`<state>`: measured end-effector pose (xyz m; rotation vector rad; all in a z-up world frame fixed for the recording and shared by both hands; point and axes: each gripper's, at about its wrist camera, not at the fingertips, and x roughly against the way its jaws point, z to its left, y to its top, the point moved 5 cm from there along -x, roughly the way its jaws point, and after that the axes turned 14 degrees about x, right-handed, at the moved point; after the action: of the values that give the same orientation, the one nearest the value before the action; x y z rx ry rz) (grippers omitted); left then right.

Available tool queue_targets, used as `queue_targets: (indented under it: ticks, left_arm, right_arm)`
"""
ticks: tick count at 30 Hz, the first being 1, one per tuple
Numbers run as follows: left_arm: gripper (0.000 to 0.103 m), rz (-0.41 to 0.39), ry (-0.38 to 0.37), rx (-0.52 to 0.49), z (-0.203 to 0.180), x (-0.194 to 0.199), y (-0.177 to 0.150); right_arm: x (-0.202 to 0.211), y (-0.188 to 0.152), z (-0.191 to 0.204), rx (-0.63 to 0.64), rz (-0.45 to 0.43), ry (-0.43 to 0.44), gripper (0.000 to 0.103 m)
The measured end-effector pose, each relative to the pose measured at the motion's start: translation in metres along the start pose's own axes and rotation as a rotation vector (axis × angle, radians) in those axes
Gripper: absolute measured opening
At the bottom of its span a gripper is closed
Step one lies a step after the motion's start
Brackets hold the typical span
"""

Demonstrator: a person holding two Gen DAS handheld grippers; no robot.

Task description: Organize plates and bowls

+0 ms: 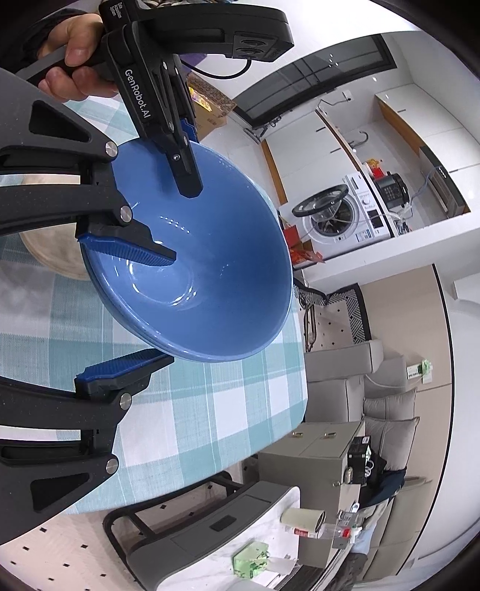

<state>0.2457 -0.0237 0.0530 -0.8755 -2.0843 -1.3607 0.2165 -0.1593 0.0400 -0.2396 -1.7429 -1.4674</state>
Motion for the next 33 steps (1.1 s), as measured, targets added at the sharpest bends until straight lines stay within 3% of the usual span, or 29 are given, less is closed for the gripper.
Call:
queue_targets:
  ticks: [33]
  left_arm:
    - [0.031,-0.065,0.112,0.136,0.084,0.060,-0.048]
  right_arm:
    - [-0.015,-0.015,0.098,0.147,0.031,0.135,0.048]
